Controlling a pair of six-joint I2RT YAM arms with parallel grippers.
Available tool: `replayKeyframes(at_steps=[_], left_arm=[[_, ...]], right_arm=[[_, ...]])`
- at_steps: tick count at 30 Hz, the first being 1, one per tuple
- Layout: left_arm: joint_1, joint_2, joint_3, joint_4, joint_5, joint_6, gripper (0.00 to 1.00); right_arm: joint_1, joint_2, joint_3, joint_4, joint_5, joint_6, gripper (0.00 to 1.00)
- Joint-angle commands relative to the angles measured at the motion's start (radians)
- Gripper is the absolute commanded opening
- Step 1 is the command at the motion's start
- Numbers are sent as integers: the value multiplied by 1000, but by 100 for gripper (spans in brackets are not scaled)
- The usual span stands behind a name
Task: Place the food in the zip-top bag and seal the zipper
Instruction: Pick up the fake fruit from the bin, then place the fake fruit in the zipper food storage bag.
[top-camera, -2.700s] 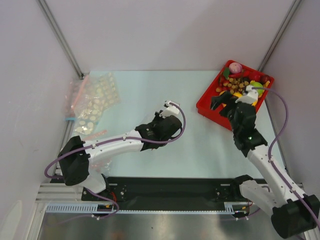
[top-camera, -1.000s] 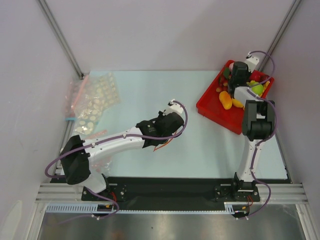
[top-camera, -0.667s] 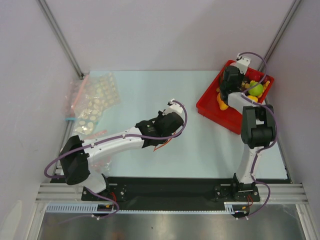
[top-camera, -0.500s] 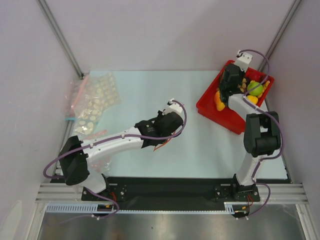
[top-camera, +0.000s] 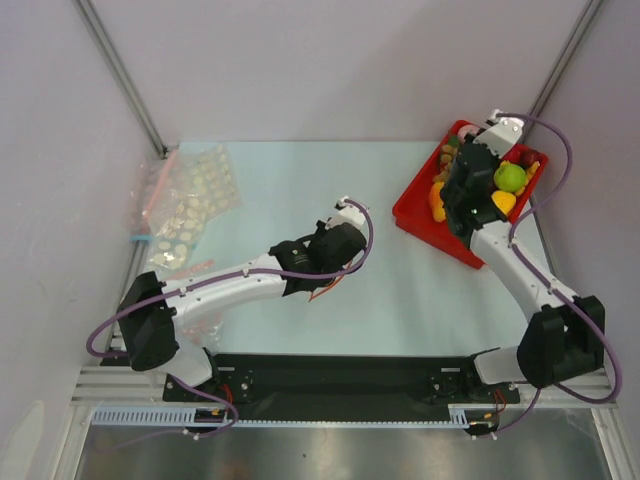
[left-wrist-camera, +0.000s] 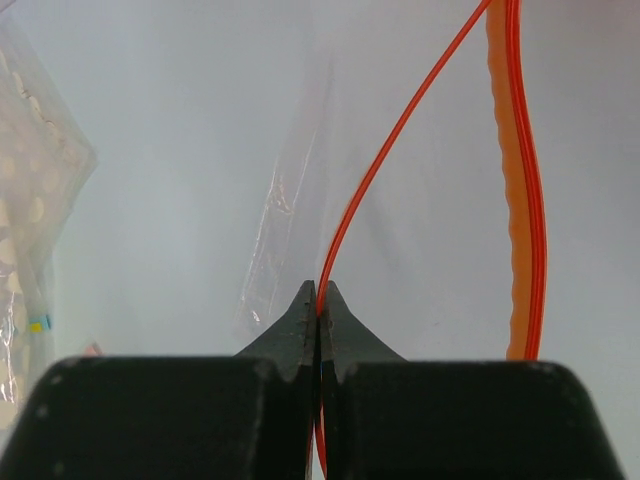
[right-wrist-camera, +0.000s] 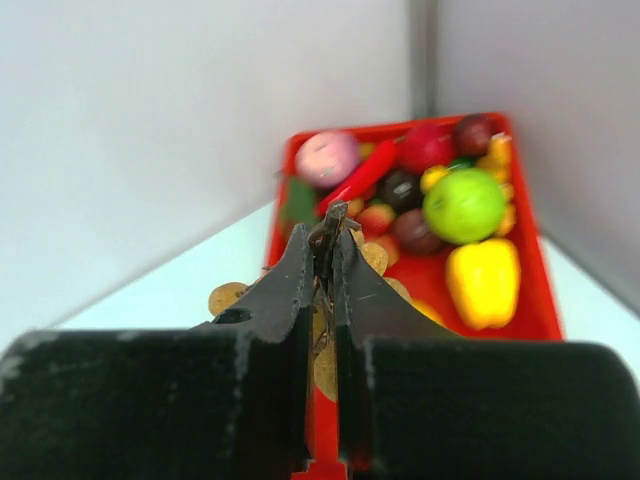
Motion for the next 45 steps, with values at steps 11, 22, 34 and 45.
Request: replayKeyframes(at_steps=[11, 22, 34, 45], left_arm=[[17, -11, 2, 47, 52, -7, 0], [57, -8, -24, 79, 107, -16, 0], [63, -66, -75, 145, 149, -27, 0], [63, -98, -90, 159, 170, -40, 0]], right_arm=[[368, -522, -330, -165, 8, 186, 0], [426, -717, -485, -167, -317, 231, 0], [426, -789, -539, -72, -579, 205, 0], [426, -787, -642, 163, -877, 214, 0]])
